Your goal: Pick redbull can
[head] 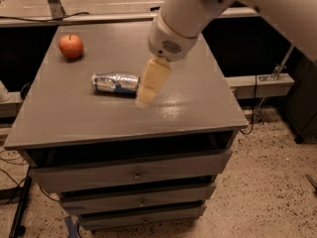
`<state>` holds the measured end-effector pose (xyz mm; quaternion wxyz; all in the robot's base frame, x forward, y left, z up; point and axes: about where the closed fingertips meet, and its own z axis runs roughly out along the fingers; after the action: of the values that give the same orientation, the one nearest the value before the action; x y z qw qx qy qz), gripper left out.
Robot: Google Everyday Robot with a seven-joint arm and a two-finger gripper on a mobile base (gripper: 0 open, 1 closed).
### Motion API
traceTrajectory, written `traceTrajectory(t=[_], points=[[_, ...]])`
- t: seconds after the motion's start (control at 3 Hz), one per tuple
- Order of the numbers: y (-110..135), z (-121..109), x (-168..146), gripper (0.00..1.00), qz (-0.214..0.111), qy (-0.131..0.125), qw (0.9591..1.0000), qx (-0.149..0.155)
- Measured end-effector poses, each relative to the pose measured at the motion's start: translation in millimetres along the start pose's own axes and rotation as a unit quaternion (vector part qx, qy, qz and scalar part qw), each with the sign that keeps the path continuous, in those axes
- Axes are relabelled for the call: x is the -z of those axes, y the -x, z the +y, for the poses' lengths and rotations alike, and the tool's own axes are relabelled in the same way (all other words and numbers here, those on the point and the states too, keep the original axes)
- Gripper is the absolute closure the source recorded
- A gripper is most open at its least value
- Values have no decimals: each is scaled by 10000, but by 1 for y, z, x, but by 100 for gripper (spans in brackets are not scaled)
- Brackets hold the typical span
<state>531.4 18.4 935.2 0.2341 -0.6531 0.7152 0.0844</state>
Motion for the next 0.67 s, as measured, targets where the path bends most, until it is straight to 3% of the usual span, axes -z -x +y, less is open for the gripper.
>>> traceTrajectory(t=[0.67], points=[[55, -31, -91, 0, -85, 67, 9998, -163]])
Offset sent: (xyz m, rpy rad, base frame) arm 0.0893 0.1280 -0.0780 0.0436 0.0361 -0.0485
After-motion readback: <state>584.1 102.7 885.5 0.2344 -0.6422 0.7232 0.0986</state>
